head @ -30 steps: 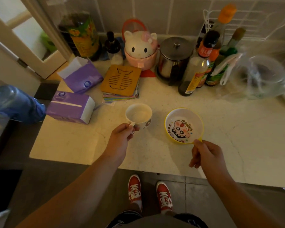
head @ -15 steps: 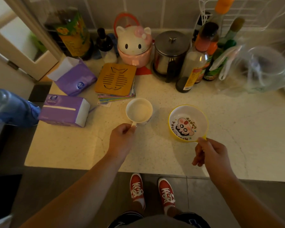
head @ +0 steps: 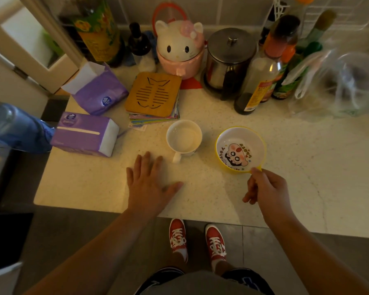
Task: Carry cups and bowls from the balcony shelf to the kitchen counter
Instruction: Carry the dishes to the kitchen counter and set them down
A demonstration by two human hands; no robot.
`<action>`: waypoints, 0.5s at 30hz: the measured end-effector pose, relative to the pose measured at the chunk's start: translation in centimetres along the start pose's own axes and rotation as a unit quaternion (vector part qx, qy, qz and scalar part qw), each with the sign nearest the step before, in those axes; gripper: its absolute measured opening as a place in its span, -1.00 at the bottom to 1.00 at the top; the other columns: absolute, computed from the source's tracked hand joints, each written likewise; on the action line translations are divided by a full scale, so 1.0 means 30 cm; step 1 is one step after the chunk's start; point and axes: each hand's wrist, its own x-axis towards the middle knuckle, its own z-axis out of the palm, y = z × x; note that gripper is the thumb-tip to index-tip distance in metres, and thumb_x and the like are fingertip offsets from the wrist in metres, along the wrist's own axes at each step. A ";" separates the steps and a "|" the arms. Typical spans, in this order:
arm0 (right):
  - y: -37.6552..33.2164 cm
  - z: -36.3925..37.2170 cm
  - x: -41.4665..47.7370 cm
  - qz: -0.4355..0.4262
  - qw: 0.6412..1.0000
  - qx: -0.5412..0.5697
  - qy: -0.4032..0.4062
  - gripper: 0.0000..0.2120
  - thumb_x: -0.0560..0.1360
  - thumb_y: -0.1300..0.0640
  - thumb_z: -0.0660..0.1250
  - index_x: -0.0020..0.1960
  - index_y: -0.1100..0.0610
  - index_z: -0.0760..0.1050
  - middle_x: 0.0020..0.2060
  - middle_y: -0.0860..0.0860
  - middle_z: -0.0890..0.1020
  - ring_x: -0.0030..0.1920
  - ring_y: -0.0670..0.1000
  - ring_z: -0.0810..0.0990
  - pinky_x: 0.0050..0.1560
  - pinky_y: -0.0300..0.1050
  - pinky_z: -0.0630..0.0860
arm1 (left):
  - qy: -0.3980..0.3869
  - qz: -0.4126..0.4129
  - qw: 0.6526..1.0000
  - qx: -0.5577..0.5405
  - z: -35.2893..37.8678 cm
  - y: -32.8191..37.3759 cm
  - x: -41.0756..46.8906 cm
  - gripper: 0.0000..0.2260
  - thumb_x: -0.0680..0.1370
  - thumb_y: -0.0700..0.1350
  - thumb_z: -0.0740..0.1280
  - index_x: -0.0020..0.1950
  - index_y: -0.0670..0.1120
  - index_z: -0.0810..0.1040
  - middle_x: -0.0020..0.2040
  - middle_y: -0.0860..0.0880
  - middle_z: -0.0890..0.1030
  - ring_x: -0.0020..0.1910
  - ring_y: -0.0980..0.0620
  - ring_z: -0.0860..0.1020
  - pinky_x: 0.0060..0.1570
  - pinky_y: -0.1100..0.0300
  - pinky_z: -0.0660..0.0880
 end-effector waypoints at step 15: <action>0.006 0.064 0.086 0.015 0.998 0.029 0.045 -0.60 0.47 -0.11 0.25 -0.40 0.16 0.46 -0.50 0.05 0.52 -0.54 0.09 0.59 -0.54 -0.16 0.44 | -0.001 0.023 0.999 0.031 0.041 -0.060 -0.016 -0.17 0.45 0.52 0.02 0.60 0.09 -0.01 0.62 -0.09 -0.01 0.59 -0.13 -0.08 0.49 -0.25 -0.04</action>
